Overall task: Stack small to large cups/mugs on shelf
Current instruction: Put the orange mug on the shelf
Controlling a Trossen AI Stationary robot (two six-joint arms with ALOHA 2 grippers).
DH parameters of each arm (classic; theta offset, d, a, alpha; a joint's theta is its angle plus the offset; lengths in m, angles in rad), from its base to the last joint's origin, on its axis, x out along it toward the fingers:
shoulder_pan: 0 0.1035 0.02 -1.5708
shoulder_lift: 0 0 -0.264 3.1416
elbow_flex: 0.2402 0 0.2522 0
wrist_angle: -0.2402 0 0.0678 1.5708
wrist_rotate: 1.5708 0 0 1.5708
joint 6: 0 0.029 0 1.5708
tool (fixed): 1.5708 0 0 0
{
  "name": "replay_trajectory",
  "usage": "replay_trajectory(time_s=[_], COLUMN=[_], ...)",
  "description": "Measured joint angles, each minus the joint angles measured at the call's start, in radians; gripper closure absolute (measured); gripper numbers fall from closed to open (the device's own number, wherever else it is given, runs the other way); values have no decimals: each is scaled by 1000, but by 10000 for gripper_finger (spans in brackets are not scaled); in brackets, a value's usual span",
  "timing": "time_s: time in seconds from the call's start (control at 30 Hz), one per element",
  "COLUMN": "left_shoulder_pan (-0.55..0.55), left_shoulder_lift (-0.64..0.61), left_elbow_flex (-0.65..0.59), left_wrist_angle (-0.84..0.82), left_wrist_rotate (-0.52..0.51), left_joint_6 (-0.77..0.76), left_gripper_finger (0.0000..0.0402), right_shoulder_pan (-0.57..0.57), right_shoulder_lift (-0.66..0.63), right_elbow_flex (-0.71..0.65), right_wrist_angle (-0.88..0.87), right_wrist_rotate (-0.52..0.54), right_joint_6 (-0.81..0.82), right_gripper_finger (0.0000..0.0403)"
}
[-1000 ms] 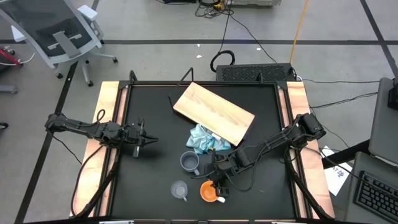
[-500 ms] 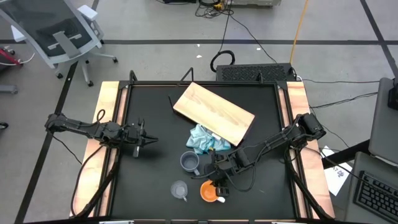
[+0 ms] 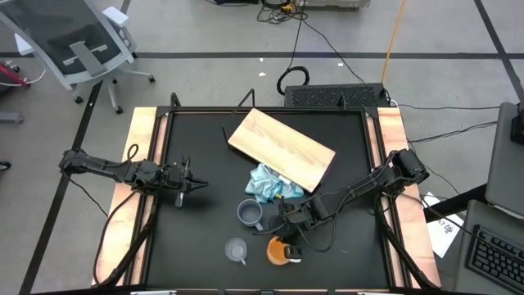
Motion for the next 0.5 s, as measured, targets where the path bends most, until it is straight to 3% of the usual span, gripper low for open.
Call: replay_trajectory(time_s=[0.1,0.5], left_shoulder_pan=[0,0], left_shoulder_lift=[0,0], left_elbow_flex=[0,0], left_wrist_angle=[0,0], left_wrist_rotate=[0,0], left_joint_6=[0,-4], left_gripper_finger=[371,371], right_shoulder_pan=[0,-22], right_shoulder_lift=[0,-16], right_elbow_flex=[-1,45], right_wrist_angle=[-4,-11], right_wrist_rotate=[1,29], right_joint_6=[-12,-26], right_gripper_finger=[392,395])
